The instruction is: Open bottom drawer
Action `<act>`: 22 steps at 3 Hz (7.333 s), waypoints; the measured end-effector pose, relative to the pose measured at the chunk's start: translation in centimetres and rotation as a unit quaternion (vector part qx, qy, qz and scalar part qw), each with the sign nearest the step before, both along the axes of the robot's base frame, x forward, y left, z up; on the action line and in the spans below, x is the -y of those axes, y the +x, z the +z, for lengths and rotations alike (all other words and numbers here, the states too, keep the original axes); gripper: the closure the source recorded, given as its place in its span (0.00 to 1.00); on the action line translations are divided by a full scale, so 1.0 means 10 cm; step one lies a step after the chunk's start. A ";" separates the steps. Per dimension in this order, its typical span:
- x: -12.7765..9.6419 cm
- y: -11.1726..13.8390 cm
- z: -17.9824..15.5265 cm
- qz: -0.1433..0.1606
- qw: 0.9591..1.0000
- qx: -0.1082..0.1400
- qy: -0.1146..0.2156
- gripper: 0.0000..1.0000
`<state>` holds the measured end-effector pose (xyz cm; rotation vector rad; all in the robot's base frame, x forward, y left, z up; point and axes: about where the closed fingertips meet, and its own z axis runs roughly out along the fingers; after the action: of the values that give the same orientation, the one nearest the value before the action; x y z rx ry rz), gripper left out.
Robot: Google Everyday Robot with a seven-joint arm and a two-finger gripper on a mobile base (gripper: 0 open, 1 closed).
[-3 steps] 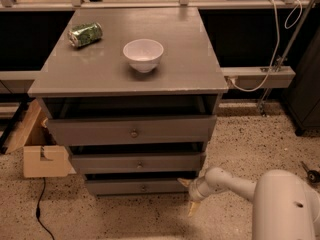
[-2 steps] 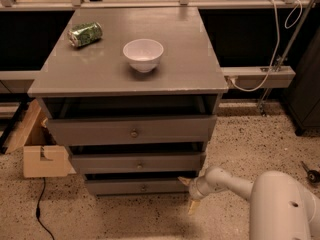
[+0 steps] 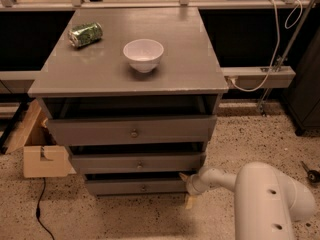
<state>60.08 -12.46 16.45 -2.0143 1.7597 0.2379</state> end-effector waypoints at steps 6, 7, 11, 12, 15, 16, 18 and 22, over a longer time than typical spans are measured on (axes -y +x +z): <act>-0.03 0.05 -0.01 -0.012 0.999 -0.031 -0.006 1.00; -0.03 0.05 -0.01 -0.012 0.999 -0.031 -0.006 0.00; -0.29 -0.56 0.03 0.027 0.995 -0.087 -0.030 0.19; -0.23 -0.85 0.05 0.018 0.994 -0.108 -0.022 0.50; -0.17 -1.06 0.08 0.003 0.993 -0.114 -0.013 1.00; -0.11 -1.16 0.08 -0.010 0.993 -0.117 -0.008 1.00; -0.04 -1.28 0.06 -0.024 0.992 -0.126 0.002 1.00; -0.03 -1.38 0.01 -0.026 0.990 -0.139 0.021 0.81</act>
Offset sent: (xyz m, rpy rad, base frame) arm 0.0213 0.0079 -0.0406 0.0056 0.1083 -0.0212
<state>46.26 -12.14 16.54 -1.9792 1.9507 0.5586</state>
